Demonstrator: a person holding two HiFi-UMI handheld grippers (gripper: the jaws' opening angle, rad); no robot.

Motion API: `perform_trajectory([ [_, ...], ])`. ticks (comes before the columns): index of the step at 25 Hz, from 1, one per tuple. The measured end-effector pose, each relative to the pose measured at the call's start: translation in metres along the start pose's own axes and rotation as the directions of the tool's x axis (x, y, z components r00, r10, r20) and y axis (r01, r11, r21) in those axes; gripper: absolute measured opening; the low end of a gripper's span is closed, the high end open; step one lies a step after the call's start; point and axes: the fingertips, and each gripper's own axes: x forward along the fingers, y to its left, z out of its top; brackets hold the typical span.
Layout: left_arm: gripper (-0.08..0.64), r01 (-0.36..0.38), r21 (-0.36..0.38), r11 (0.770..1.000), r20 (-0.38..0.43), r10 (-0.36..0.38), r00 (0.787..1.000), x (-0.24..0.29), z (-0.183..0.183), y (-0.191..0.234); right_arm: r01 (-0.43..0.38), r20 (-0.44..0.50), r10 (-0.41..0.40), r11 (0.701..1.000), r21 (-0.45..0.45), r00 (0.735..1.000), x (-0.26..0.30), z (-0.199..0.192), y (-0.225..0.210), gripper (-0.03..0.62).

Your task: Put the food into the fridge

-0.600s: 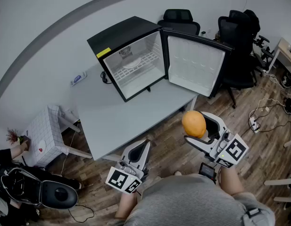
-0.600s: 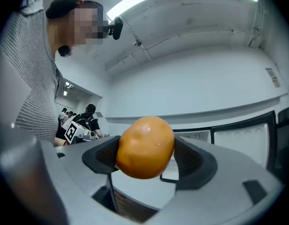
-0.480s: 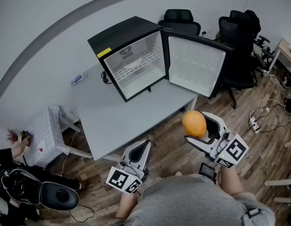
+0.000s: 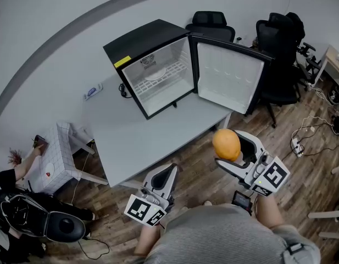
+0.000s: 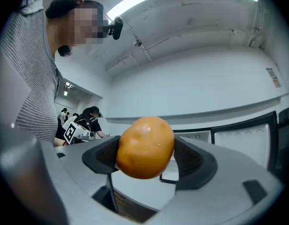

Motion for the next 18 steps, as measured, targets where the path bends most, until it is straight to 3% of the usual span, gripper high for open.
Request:
perform_trajectory([
  [18, 0.011, -0.013, 0.013, 1.0, -0.007, 0.013, 1.0, 0.0049, -0.0008, 0.0012, -0.024, 0.01, 0.024, 0.999, 0.021, 1.0, 0.0076, -0.0003, -0.0029, 0.357],
])
